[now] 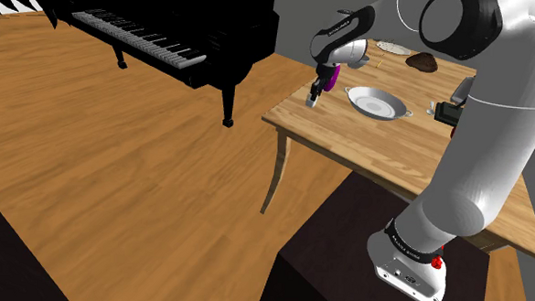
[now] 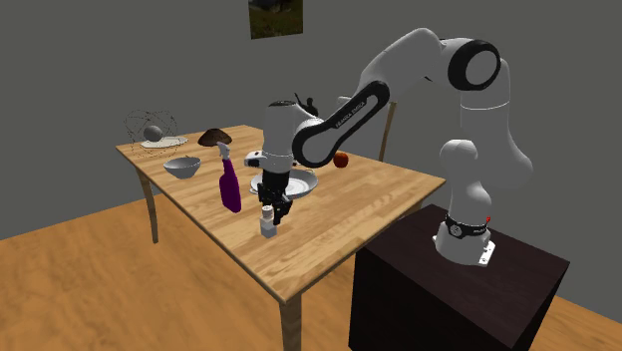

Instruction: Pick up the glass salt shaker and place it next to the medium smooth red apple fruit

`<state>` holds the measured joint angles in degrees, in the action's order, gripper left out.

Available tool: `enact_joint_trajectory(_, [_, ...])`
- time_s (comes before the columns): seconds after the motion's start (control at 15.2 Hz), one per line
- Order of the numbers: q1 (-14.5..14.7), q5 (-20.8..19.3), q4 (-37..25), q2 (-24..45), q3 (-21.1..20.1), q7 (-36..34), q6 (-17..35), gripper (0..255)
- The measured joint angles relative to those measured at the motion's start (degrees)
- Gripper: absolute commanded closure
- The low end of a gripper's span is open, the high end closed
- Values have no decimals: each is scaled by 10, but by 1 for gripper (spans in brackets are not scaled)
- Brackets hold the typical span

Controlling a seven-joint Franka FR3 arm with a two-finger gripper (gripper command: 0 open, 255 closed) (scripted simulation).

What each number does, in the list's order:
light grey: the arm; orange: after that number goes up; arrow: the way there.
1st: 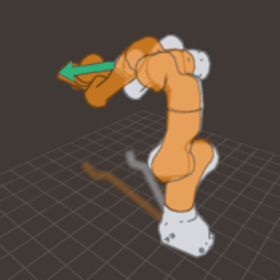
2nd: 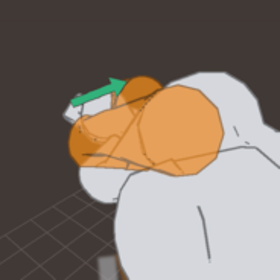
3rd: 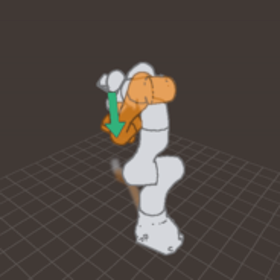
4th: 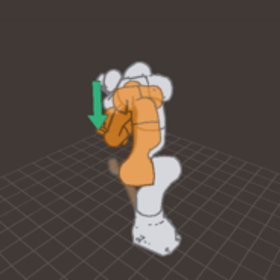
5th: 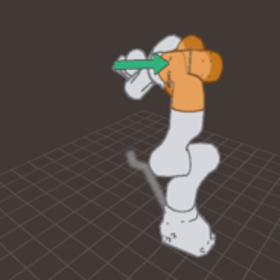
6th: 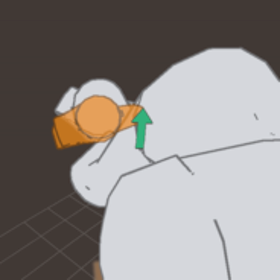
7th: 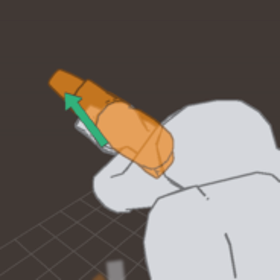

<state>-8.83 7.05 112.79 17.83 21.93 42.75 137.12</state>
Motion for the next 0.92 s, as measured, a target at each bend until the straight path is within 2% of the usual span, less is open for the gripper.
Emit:
enact_joint_trajectory(0.46, [0,0,0,0,0,0,0,255])
enact_joint_trajectory(0.92, [5,-14,-14,-25,6,-8,-37,255])
